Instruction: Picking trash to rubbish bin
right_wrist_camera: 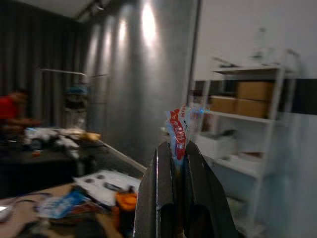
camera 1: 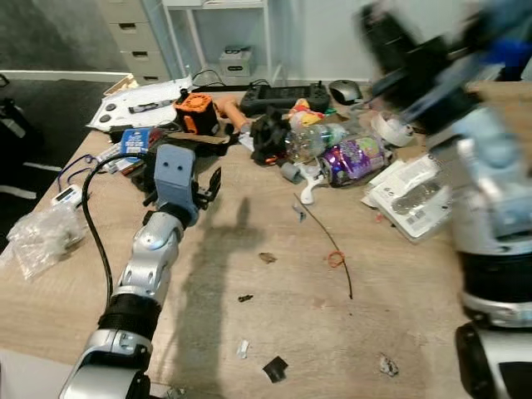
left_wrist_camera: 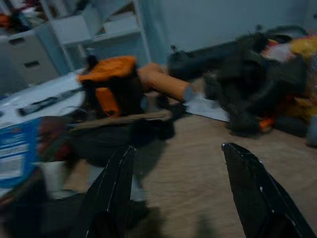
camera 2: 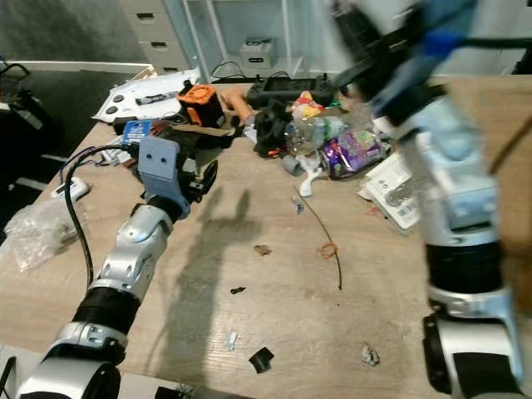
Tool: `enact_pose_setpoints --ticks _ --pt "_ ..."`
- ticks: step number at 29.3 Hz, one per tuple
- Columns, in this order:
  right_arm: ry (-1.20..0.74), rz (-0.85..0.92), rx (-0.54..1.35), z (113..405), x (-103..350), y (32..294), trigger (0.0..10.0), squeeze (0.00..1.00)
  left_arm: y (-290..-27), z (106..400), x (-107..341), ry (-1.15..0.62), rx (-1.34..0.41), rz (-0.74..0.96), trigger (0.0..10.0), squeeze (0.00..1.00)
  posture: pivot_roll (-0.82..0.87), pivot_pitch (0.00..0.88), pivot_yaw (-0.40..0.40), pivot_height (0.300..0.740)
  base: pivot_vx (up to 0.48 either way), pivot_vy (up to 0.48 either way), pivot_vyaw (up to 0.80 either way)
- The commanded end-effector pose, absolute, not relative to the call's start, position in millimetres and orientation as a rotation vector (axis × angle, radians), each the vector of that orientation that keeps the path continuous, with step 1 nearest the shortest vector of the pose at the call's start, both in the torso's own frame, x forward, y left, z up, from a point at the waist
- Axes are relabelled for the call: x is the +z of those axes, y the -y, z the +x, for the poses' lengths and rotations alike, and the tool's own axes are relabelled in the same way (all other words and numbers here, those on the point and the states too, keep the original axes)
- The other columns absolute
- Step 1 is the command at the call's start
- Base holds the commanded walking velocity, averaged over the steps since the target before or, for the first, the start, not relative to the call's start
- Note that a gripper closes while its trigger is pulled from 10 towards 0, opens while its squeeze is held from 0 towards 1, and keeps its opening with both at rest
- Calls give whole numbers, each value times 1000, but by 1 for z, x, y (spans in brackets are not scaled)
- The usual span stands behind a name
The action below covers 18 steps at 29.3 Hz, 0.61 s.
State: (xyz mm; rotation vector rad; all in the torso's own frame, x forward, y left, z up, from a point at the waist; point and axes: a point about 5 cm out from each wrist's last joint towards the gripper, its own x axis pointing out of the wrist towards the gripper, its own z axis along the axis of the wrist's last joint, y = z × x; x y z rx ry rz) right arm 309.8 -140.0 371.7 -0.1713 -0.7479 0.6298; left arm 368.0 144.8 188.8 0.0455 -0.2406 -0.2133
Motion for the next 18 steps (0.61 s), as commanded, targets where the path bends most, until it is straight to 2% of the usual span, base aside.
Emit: enact_pose_setpoints --ticks 1,5,10,18 --pt "819 -170 689 299 381 129 10000 0 -156 368 187 244 -159 13 10000 0 -200 169 170 740 0 0 0" --pt "738 -128 712 307 369 116 10000 0 -158 371 186 233 -118 -9 10000 0 -205 160 152 740 0 0 0" --pt "562 -106 742 320 329 103 10000 0 -149 367 179 226 -119 -22 10000 0 -200 152 111 740 0 0 0" --pt "454 -106 874 316 302 84 10000 0 -146 359 172 232 -67 -41 10000 0 -175 148 27 740 0 0 0"
